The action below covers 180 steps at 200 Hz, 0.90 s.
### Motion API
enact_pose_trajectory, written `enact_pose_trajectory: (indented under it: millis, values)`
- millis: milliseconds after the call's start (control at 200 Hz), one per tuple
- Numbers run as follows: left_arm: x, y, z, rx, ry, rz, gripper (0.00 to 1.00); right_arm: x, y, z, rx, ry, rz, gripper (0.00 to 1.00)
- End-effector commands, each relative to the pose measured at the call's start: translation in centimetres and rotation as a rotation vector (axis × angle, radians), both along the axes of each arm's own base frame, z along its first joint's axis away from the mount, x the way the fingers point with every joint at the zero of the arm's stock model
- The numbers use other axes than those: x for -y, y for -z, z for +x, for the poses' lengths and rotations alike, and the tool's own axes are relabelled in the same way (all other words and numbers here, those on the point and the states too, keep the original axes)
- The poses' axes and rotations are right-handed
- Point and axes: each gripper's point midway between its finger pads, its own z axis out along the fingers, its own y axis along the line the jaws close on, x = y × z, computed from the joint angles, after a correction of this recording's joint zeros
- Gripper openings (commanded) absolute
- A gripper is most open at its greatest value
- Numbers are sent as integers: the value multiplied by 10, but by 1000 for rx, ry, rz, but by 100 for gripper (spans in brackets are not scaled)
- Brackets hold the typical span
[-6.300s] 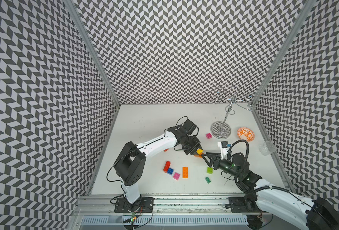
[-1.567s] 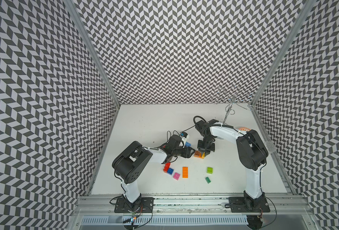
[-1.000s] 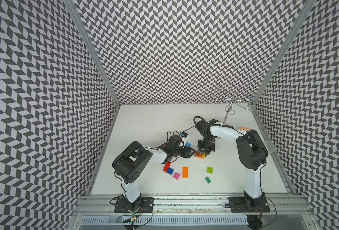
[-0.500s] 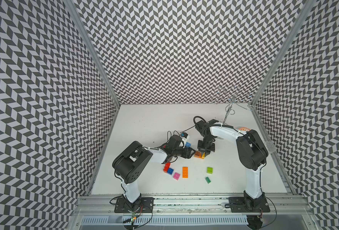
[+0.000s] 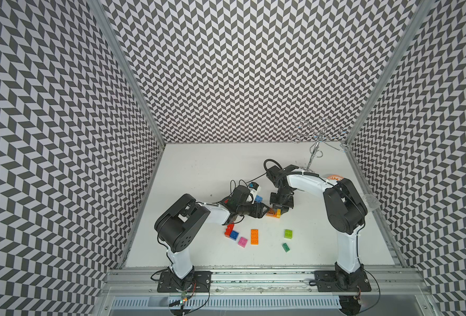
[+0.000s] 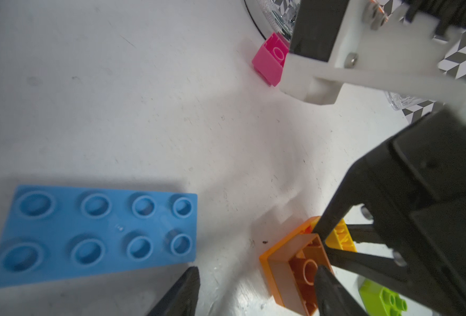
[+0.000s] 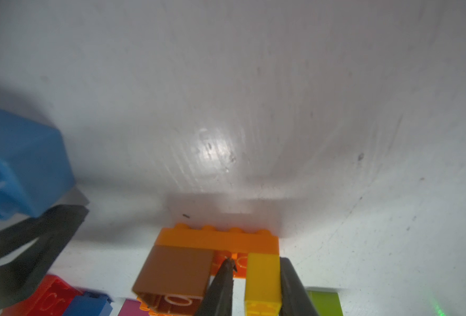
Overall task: Assemble the letter p with lego
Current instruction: Assemble the lego brick with the lego brick.
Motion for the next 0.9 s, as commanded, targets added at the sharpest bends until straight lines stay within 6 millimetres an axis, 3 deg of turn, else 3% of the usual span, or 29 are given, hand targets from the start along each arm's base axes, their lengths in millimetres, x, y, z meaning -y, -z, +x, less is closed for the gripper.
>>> enact_pose_trajectory:
  millis: [0, 305, 481, 586, 721, 896]
  values:
    - [6, -14, 0, 34, 24, -27, 69, 1, -4, 2, 20, -4, -16, 29]
    - [-3, -44, -4, 123, 3, -84, 71, -7, -45, -2, 102, -43, 38, 30]
    - [-12, -59, -3, 174, -35, -97, 72, -12, -65, -4, 171, -74, 114, 38]
    - [-24, -76, -3, 232, -82, -114, 76, -21, -82, -5, 257, -114, 223, 53]
    - [-51, -105, -3, 326, -178, -137, 83, -21, -122, -5, 459, -123, 342, 87]
    - [-86, -137, -9, 428, -289, -174, 91, -22, -146, -20, 641, -170, 428, 96]
